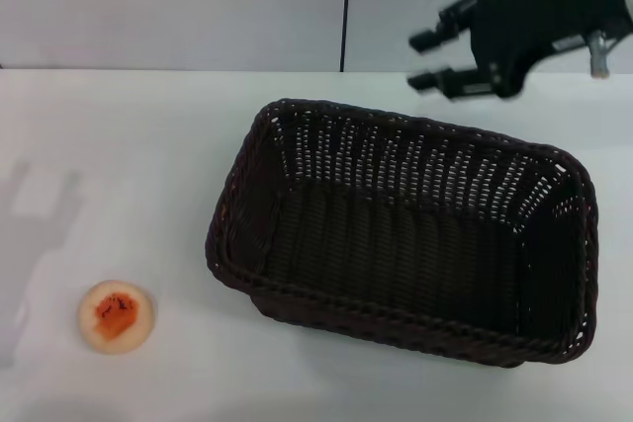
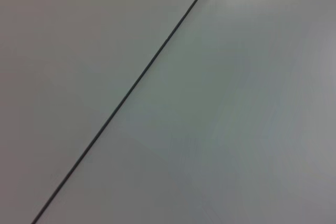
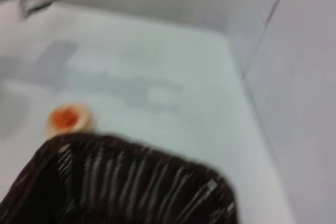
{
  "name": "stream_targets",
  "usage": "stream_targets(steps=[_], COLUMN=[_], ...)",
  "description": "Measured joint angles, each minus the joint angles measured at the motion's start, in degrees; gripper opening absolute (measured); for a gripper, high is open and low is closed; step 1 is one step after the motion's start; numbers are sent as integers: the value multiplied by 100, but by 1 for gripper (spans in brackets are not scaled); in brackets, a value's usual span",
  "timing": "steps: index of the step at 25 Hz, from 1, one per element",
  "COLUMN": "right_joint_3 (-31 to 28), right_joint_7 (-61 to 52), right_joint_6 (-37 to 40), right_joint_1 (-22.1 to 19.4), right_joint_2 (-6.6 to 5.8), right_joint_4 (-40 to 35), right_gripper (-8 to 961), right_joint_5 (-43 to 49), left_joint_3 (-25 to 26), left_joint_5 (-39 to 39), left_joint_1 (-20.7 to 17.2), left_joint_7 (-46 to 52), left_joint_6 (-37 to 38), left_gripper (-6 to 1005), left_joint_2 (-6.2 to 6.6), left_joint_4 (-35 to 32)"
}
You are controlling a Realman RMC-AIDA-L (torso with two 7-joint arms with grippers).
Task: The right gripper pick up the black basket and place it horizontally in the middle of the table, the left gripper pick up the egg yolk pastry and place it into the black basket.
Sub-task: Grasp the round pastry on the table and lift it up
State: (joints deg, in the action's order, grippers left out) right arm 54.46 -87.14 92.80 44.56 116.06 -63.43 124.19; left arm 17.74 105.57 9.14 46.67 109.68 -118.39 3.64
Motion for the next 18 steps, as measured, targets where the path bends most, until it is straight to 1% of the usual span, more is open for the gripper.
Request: stream_targets(steps=[1,2,3,5,6,7,8,10,11,12,14,15,16,18], right_joint_3=[-267,-267,-430,-870,-1234,-1234,-1391,-1781,-1993,-2230,-2618,-2918,-3019,-3087], right_joint_7=[143,143,217,401,518,518,593,843,1008,1198,1509,1715,1749,1759], right_joint_6=[-210,-210,-311,-571,-741,-741,-799,-848,-871,-882,-880,-848,-834,-829], right_joint_1=[-233,-233,-365,-748,-1067,-1067,-1190,-1395,-1500,-1600,-1766,-1922,-2010,-2083], right_joint_2=[76,76,111,206,248,248,256,248,249,248,237,211,197,189], right_joint_4=[-36,-36,-40,97,488,488,704,1246,1516,1841,2391,2867,3055,3184], right_gripper=[388,388,388,388,388,388,388,388,388,388,387,387,387,387], right_joint_5=[-535,-535,-837,-1825,-2831,-2831,-3267,-3902,-4123,-4347,-4694,-4963,-5071,-5155], left_joint_3=[-129,-199,-199,-501,-898,-898,-1094,-1499,-1885,-1885,-2329,-2487,-2732,-2808], left_joint_5=[-1,-2,-2,-1,-1,-1,-1,0,5,5,9,10,12,13], left_joint_1=[-18,-26,-26,-33,-40,-40,-50,-77,-113,-113,-175,-206,-276,-299], left_joint_7=[0,0,0,1,6,6,10,7,-83,-83,-292,-354,-423,-426], left_joint_6=[5,6,6,8,8,8,3,-31,-94,-94,-216,-303,-562,-686], left_gripper=[815,815,815,815,815,815,815,814,814,814,810,806,802,794], left_joint_2=[19,24,24,37,42,42,42,42,40,40,39,39,40,41], left_joint_4=[-72,-119,-119,-331,-598,-598,-719,-975,-1211,-1211,-1436,-1512,-1642,-1674])
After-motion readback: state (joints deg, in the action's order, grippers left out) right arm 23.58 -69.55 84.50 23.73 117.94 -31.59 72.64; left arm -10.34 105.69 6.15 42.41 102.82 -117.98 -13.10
